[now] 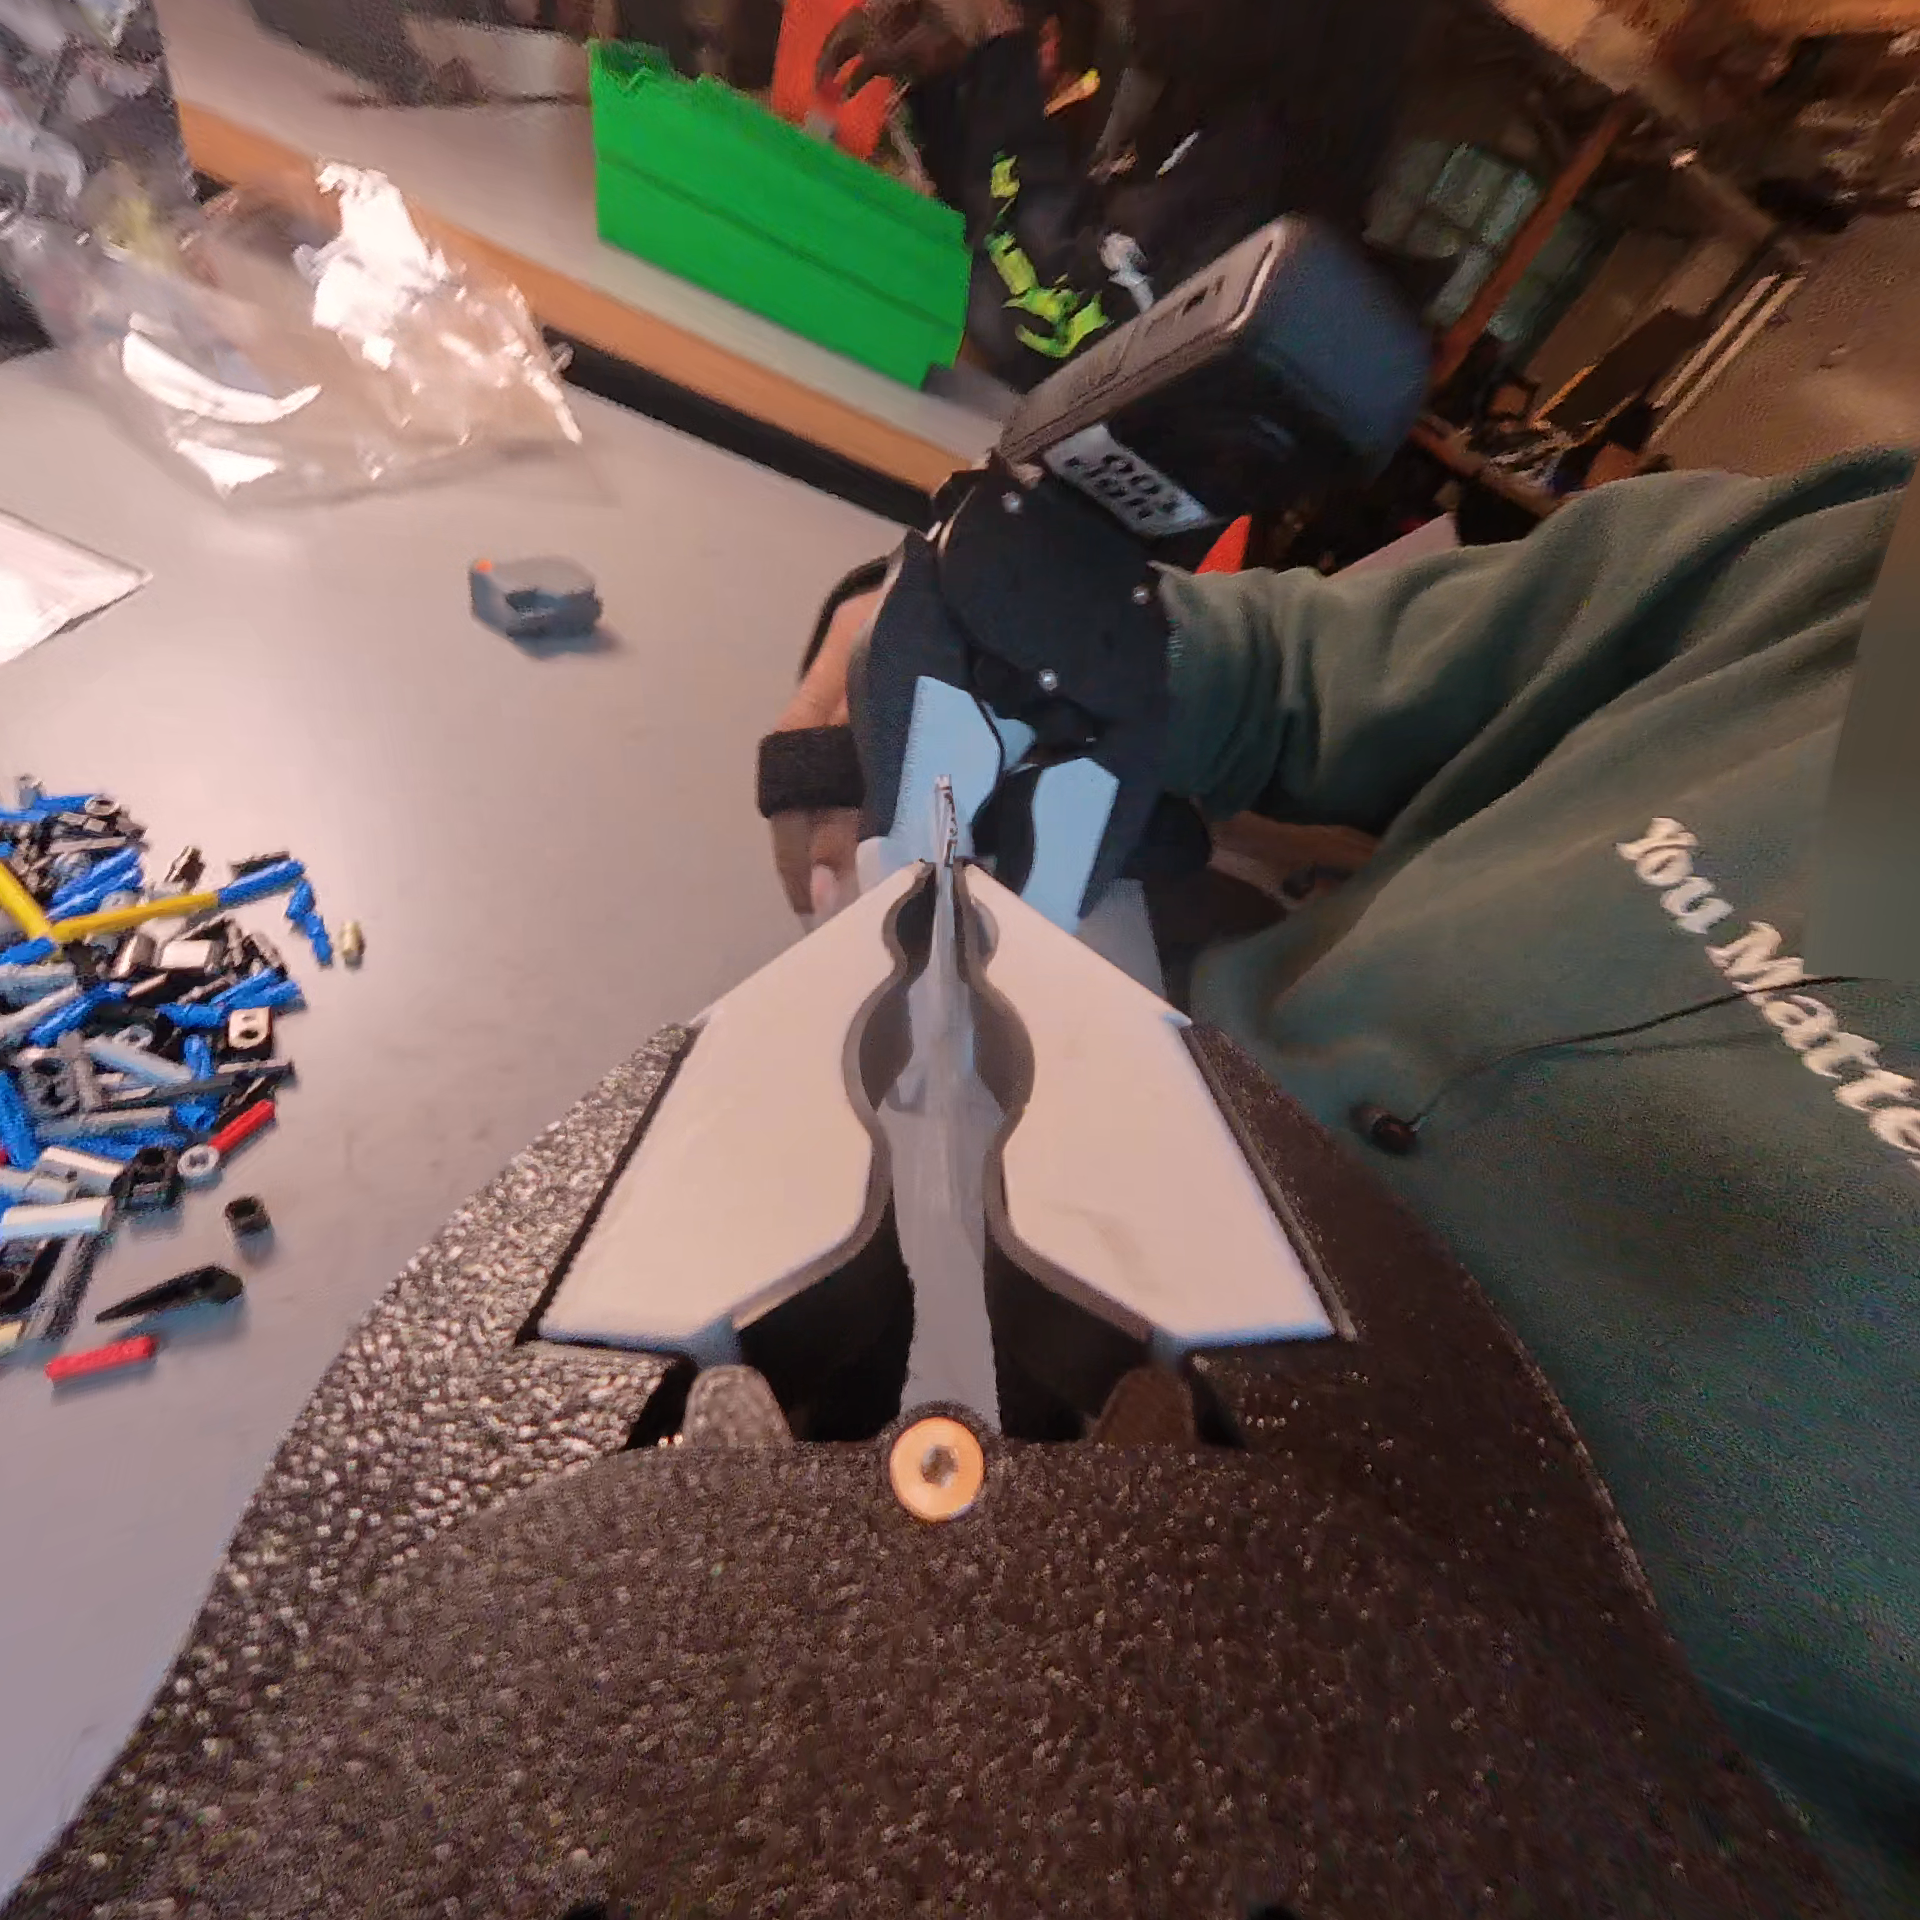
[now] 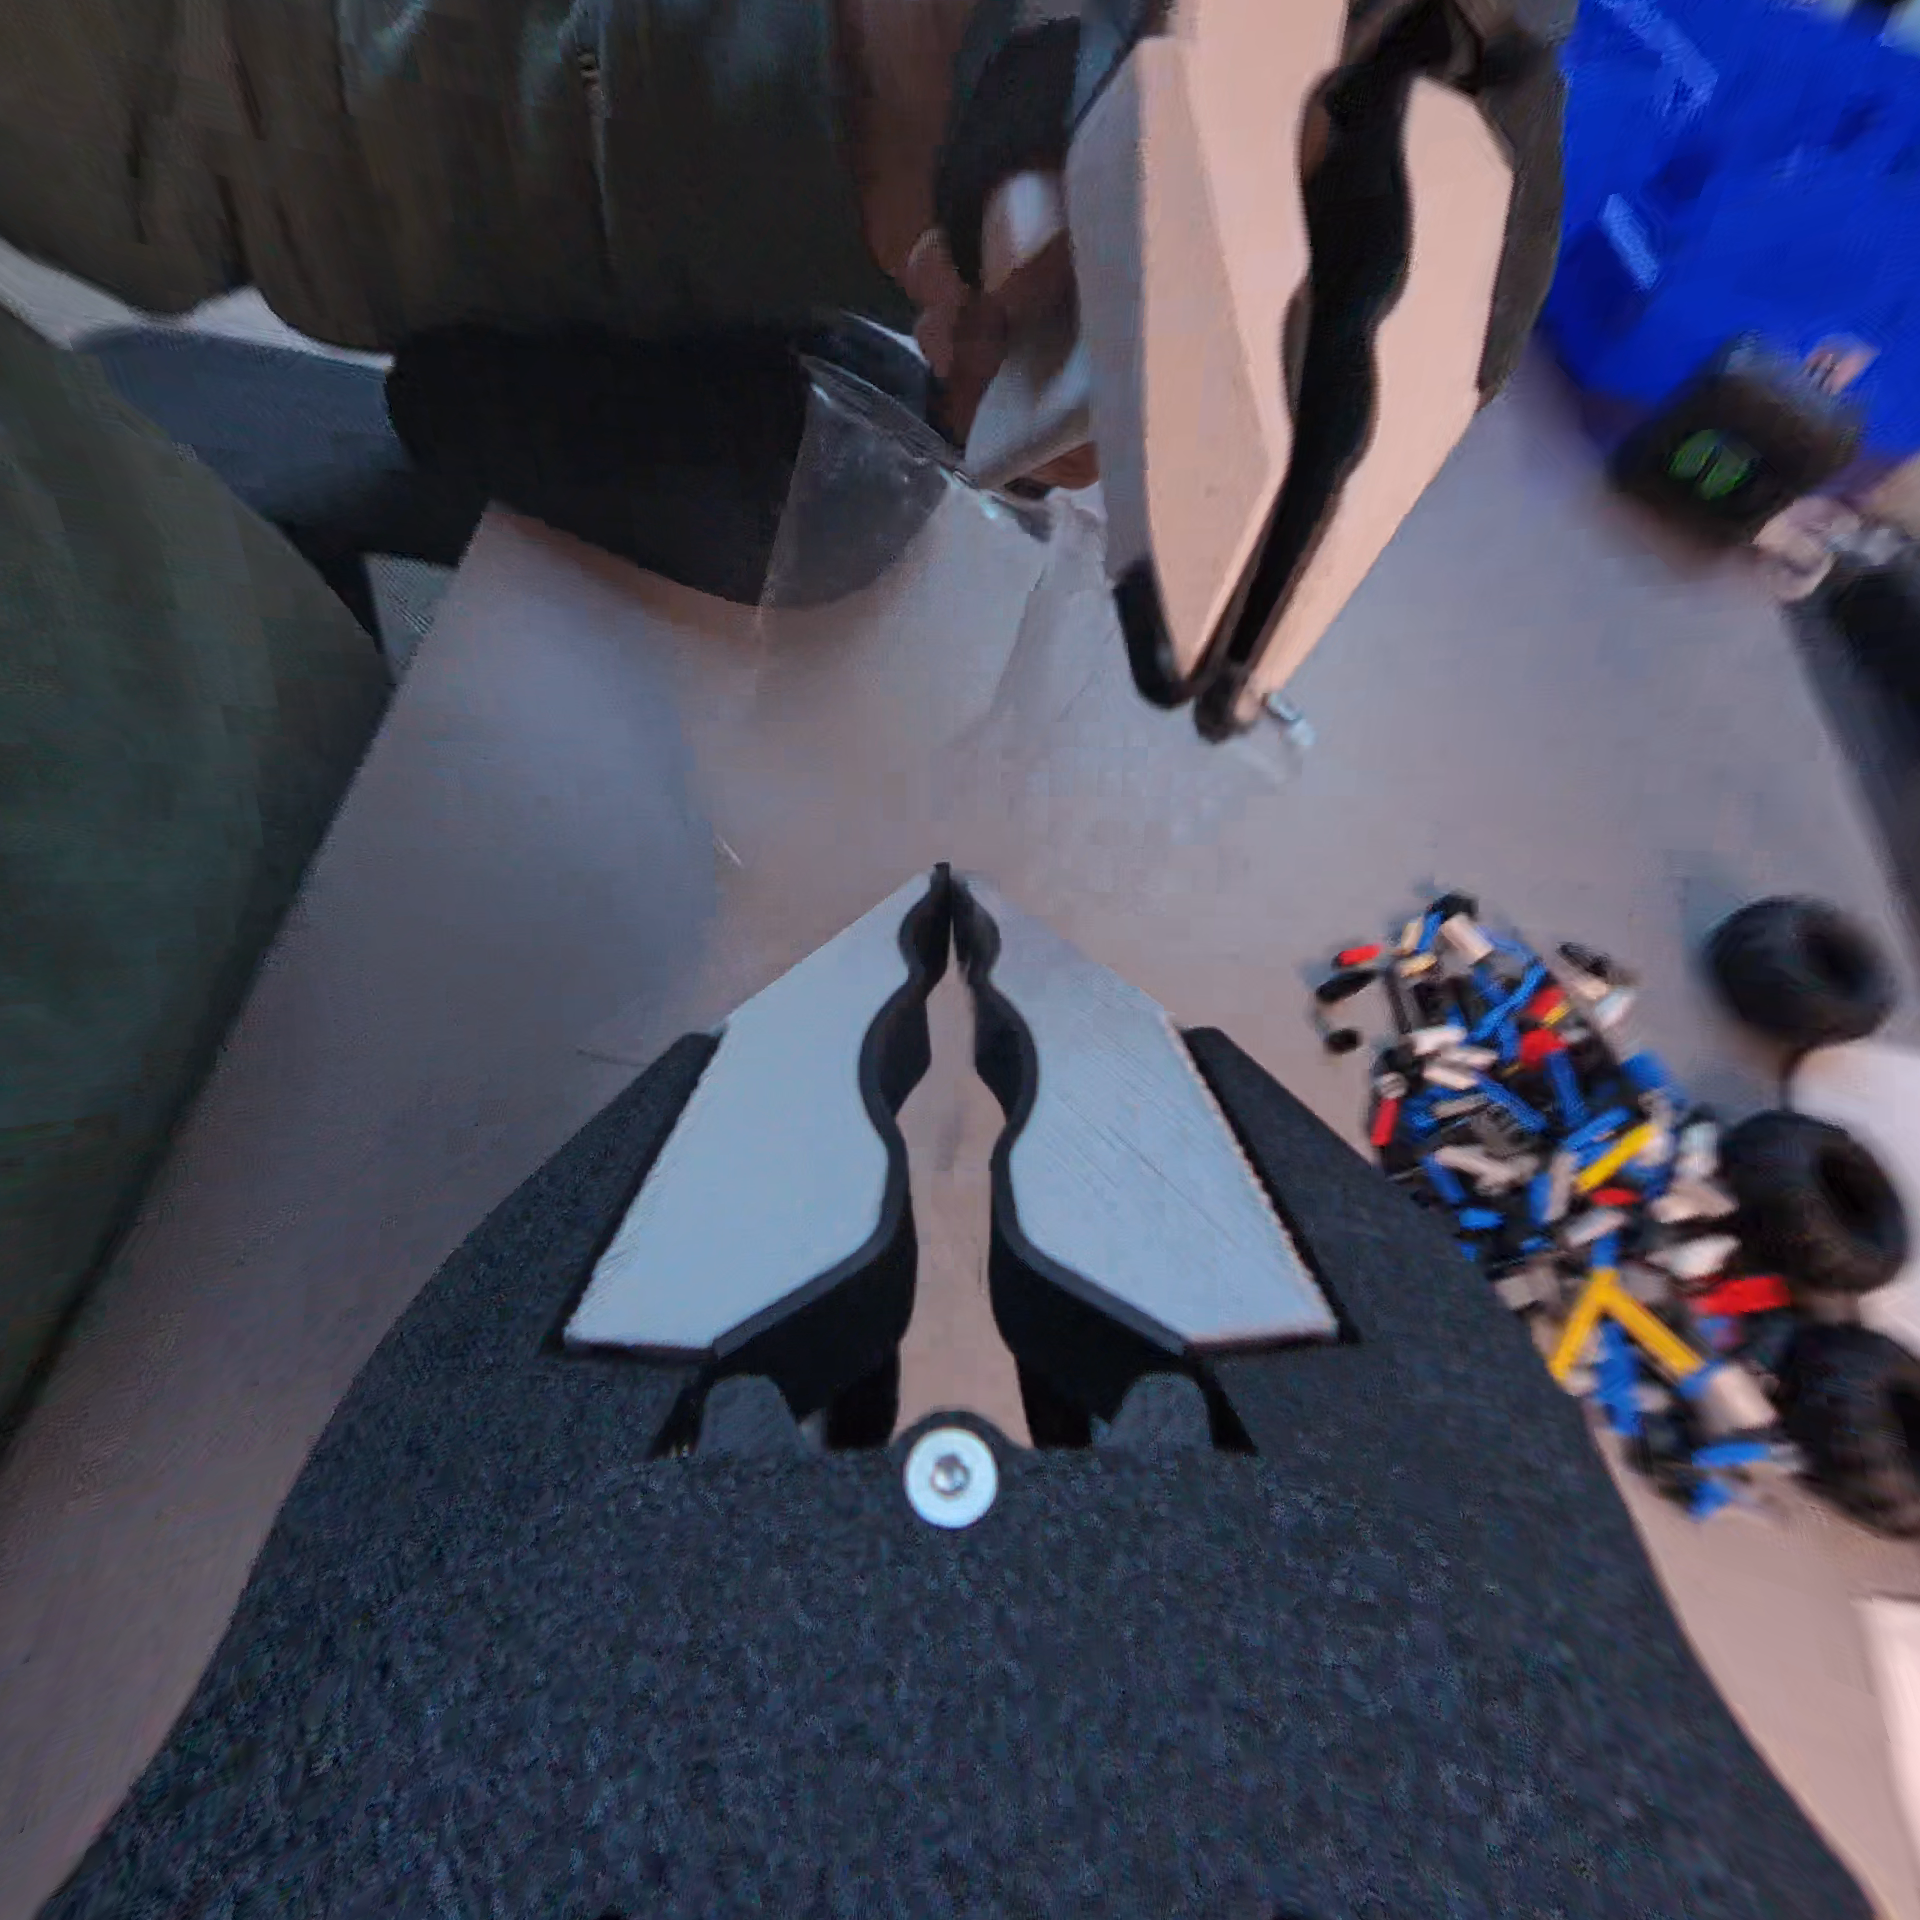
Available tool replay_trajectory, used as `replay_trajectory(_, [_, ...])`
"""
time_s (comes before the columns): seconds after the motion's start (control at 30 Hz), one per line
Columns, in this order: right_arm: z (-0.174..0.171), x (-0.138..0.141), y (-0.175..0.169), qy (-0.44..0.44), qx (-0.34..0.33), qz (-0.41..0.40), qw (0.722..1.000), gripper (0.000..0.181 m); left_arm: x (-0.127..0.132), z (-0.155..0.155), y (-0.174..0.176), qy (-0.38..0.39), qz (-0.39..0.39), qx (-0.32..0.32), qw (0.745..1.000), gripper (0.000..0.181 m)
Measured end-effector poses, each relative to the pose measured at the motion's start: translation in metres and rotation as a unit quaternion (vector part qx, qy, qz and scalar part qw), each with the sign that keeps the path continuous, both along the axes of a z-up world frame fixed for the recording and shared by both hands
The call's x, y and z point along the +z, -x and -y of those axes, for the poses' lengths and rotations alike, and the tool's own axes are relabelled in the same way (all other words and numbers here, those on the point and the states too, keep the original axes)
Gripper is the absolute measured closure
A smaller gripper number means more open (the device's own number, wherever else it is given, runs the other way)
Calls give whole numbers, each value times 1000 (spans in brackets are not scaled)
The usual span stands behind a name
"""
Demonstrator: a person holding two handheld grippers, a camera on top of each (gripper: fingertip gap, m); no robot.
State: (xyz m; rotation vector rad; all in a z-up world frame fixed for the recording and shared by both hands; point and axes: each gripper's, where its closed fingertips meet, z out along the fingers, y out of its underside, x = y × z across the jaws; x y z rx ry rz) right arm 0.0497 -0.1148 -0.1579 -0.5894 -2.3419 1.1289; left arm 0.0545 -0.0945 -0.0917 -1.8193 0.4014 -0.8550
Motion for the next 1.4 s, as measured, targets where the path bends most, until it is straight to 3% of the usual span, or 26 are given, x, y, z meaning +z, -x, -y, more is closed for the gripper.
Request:
replay_trajectory(0.07, [-5, 15, -8, -49, 58, -98, 992, 181, 18, 12, 2, -30, 31, -31, 999, 174])
replay_trajectory(0.13, [-8, 24, -20, -85, 100, -136, 982, 181, 28, 17, 8, -50, 41, -40, 997, 169])
replay_trajectory(0.23, [-16, 20, -36, -163, 151, -136, 966, 181, 17, 11, 8, -51, -29, -43, 997, 163])
replay_trajectory(0.33, [-21, 18, -39, -242, 179, -158, 940, 181, -1, 9, -22, 9, -58, -108, 992, 152])
replay_trajectory(0.5, [-9, 32, -42, -301, 204, -224, 904, 181, -15, 7, -53, 78, 55, -205, 974, 107])
replay_trajectory(0.57, [-3, 34, -42, -314, 205, -251, 892, 181, -16, 5, -58, 92, 116, -224, 963, 103])
replay_trajectory(0.67, [-2, 30, -44, -331, 209, -262, 882, 181, -29, 5, -67, 76, 74, -232, 967, 130])
replay_trajectory(0.8, [-13, 28, -47, -330, 194, -248, 890, 181, -23, 3, -60, 35, 26, -204, 978, 165])
replay_trajectory(1.0, [-22, 31, -59, -289, 173, -185, 923, 181, -16, -1, -50, 14, 27, -176, 984, 173])
replay_trajectory(1.2, [-18, 36, -94, -135, 184, -16, 973, 181, -15, -11, -35, 14, 45, -129, 991, 181])
replay_trajectory(1.4, [-30, 49, -84, -35, 151, -4, 988, 181, -3, -20, -12, 1, 99, -76, 992, 181])
